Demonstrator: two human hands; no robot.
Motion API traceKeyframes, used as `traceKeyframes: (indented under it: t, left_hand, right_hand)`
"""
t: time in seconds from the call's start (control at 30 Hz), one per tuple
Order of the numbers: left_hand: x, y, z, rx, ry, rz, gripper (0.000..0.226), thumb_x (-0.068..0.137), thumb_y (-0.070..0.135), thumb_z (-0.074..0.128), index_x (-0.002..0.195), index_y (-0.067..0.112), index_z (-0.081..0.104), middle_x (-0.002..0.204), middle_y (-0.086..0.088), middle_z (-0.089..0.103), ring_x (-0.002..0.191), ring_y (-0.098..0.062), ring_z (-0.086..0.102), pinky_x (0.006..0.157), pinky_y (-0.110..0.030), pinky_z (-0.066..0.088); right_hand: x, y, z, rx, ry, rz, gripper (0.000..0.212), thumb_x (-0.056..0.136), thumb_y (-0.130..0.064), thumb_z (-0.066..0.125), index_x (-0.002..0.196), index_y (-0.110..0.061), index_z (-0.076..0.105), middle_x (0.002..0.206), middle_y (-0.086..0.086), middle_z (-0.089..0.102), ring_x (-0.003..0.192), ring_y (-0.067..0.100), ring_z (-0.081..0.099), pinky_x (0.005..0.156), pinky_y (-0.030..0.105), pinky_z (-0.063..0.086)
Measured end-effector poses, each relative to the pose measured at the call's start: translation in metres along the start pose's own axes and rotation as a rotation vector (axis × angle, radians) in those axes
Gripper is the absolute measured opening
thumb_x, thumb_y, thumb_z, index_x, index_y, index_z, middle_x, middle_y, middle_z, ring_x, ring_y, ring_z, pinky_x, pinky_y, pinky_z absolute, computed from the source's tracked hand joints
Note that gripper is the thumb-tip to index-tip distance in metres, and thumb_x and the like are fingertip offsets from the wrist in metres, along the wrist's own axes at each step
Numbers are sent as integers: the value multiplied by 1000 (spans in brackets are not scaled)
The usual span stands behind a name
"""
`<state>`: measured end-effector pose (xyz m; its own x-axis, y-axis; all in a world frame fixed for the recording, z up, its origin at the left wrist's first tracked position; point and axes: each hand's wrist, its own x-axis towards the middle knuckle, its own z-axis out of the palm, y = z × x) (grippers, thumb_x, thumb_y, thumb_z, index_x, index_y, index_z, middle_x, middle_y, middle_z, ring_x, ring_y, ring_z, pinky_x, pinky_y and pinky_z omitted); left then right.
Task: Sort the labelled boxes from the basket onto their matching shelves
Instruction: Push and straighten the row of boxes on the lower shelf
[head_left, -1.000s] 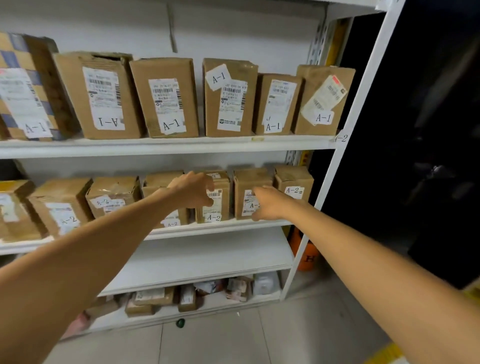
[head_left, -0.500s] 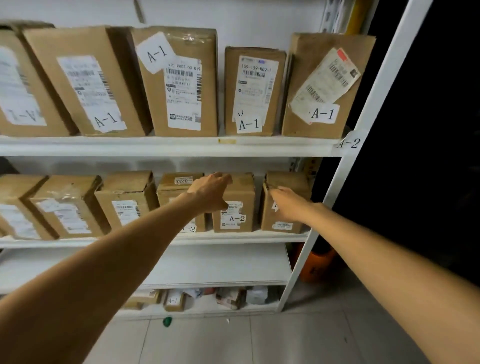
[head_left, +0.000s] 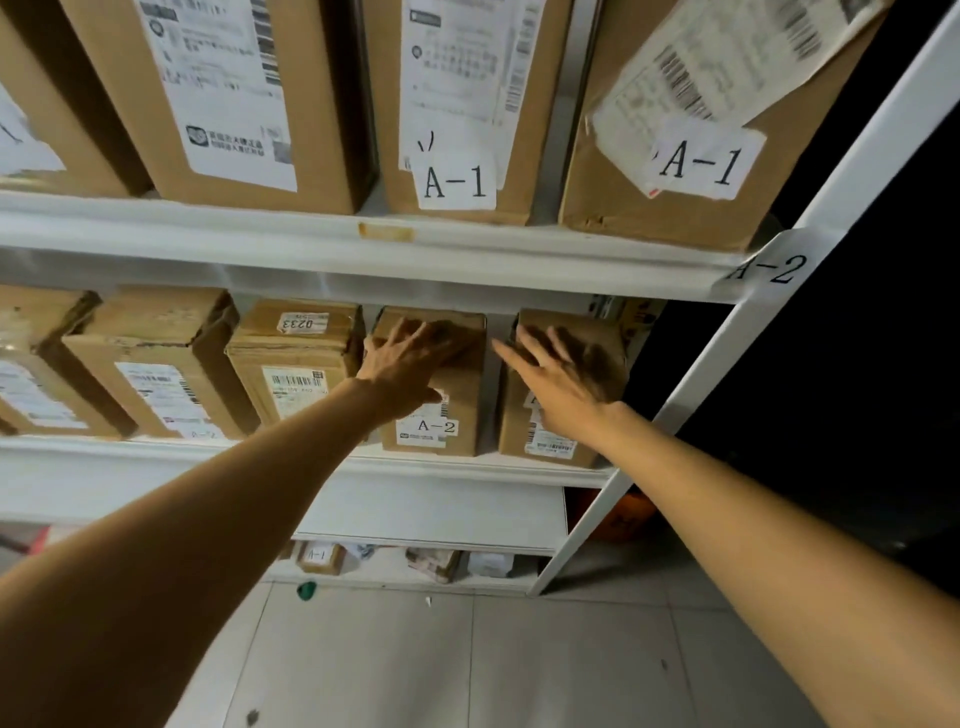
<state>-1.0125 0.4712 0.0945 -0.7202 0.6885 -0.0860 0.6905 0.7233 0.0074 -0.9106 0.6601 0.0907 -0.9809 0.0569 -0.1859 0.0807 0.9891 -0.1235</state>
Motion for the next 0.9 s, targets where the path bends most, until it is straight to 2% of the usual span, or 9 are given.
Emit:
traceKeyframes:
  t: [0.1, 0.2, 0.33, 0.47, 0.6, 0.7, 0.77, 0.83, 0.9]
  left_hand:
    - [1, 5, 8, 61, 91, 15, 81, 88, 40, 64, 150, 44, 12, 160, 4, 13, 145, -32, 12, 109, -67, 19]
    - [0, 14, 13, -55, 114, -10, 77, 90, 38, 62, 149, 46, 13, 160, 7, 12, 146, -31, 9, 108, -71, 15]
    - [6, 16, 12, -129, 112, 56, 76, 90, 35, 62, 147, 47, 14, 160, 8, 14, 144, -30, 10, 109, -63, 20]
    - [13, 22, 12, -142, 132, 58, 74, 89, 36, 62, 147, 49, 18, 158, 10, 17, 141, -28, 13, 106, -56, 24]
    - [11, 24, 19, -86, 168, 61, 75, 90, 38, 60, 146, 51, 12, 158, 11, 15, 141, -28, 13, 107, -53, 23]
    - [13, 25, 15, -46, 96, 57, 80, 89, 39, 62, 148, 49, 8, 160, 8, 9, 145, -31, 5, 110, -62, 19]
    - [11, 25, 9, -53, 25, 67, 90, 86, 36, 67, 150, 45, 4, 161, 5, 3, 146, -33, -2, 110, -70, 10]
    - [2, 22, 5, -87, 30, 66, 95, 85, 32, 68, 151, 41, 1, 161, 4, 2, 147, -32, -6, 110, -71, 1]
    - [-13, 13, 3, -101, 101, 38, 93, 87, 35, 65, 151, 38, -2, 162, 2, 3, 148, -30, -6, 110, -66, -6]
  right_hand:
    - [-6, 9, 6, -81, 50, -31, 96, 85, 18, 46, 154, -25, -5, 161, 2, -15, 147, 34, -14, 116, 61, 12]
    - [-12, 22, 8, -116, 86, -77, 98, 84, 20, 46, 154, -27, -3, 162, 1, -11, 148, 32, -8, 116, 59, 17]
    - [-11, 26, 7, -115, 98, -126, 96, 83, 23, 44, 155, -27, 3, 163, 2, -2, 149, 33, 0, 115, 52, 27]
    - [-14, 31, 11, -100, 116, -97, 96, 84, 22, 43, 154, -25, -3, 163, 2, -4, 149, 32, -3, 115, 50, 29]
    - [-18, 32, 7, -186, 99, -100, 91, 89, 15, 46, 154, -17, -9, 162, 6, -7, 148, 34, -3, 118, 45, 24]
    - [-16, 31, 12, -121, 156, -83, 92, 88, 17, 47, 154, -21, -4, 163, 4, -1, 149, 33, 0, 117, 49, 24]
    - [-15, 26, 18, -72, 174, -51, 90, 88, 14, 47, 154, -21, -2, 163, 5, 0, 149, 33, -3, 119, 54, 13]
    - [-15, 15, 18, -89, 203, -50, 87, 88, 7, 52, 154, -14, -1, 162, 12, 3, 148, 35, -2, 119, 57, 5]
    - [-13, -1, 18, -185, 304, -142, 84, 84, 1, 59, 153, -3, 11, 156, 23, 18, 146, 41, 12, 117, 57, 3]
